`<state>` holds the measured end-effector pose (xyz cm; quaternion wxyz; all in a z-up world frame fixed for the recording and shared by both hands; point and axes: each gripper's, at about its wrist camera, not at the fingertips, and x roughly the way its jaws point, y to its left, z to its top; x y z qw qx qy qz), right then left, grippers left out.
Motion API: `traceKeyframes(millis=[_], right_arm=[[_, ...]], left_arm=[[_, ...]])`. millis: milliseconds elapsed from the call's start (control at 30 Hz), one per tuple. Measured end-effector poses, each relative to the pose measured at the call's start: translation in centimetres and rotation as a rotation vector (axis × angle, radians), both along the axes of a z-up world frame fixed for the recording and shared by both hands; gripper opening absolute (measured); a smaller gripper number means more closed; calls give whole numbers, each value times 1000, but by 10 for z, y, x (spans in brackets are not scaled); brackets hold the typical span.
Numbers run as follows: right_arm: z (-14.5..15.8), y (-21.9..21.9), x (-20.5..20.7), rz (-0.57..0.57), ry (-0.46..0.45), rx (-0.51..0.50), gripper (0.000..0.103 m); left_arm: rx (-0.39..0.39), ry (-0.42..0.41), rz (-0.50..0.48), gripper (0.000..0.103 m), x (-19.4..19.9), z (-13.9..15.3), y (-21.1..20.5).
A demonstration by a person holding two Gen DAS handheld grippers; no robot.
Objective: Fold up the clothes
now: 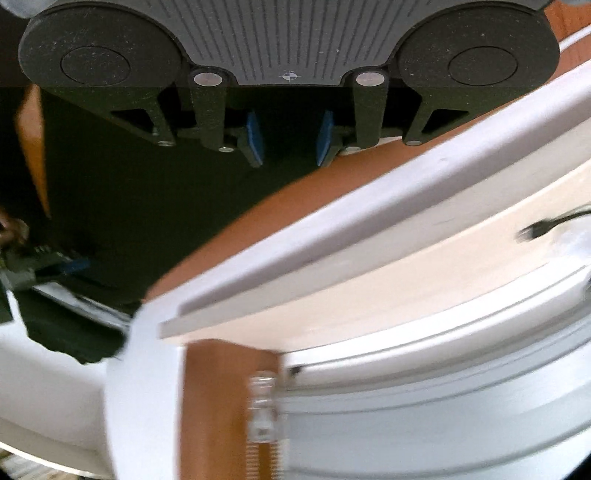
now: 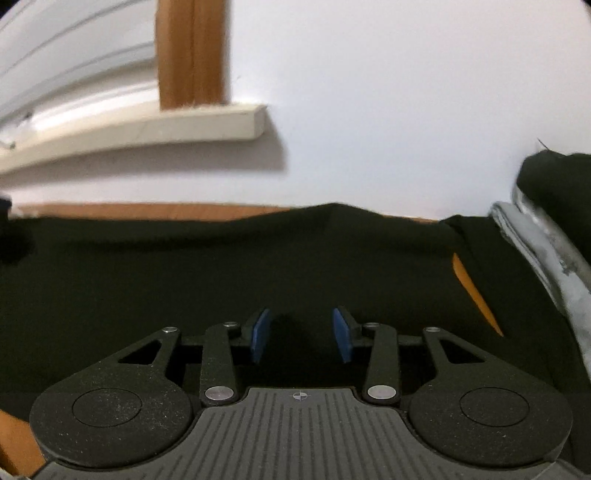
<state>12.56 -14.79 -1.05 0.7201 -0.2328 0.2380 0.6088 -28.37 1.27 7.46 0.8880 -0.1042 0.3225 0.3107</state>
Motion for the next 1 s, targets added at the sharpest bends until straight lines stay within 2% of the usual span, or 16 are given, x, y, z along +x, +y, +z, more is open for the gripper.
traceKeyframes(millis=[67, 133, 167, 333, 367, 400, 433, 500, 567, 600, 633, 700, 800, 900, 1000], right_arm=[[-3, -5, -2, 13, -9, 33, 42], [-5, -9, 2, 6, 19, 53, 44], [-7, -9, 4, 4, 34, 57, 44], [-10, -6, 3, 3, 42, 58, 45], [-11, -5, 2, 3, 42, 58, 45], [-11, -5, 3, 2, 43, 59, 45], [-11, -6, 3, 2, 44, 59, 45], [-11, -8, 3, 2, 44, 60, 45], [-11, -8, 3, 2, 44, 60, 45], [-11, -9, 3, 2, 43, 60, 45], [-11, -9, 3, 1, 43, 60, 45], [-11, -9, 2, 0, 42, 61, 45], [-11, -9, 2, 0, 43, 62, 45], [-11, -9, 3, 2, 45, 63, 45], [-12, -9, 2, 6, 45, 63, 45]], left_arm=[[-16, -5, -8, 35, -7, -2, 13], [-43, -16, -34, 26, -10, -5, 20], [-58, -26, -40, 25, -10, -6, 23], [-98, -28, -83, 25, 3, -21, 37], [-100, -19, -82, 26, 7, -25, 38], [-96, -11, -81, 32, 9, -27, 38], [-89, -3, -80, 43, 9, -30, 38], [-73, 13, -77, 55, 10, -35, 37], [-62, 13, -92, 53, 12, -38, 35], [-53, 12, -96, 47, 12, -39, 35], [-53, 11, -96, 27, 12, -39, 36], [-69, 4, -97, 1, 9, -40, 38], [-9, -24, -73, 0, 3, -31, 37], [19, -120, 6, 0, -10, -16, 45], [22, -89, 26, 1, -5, -20, 47]])
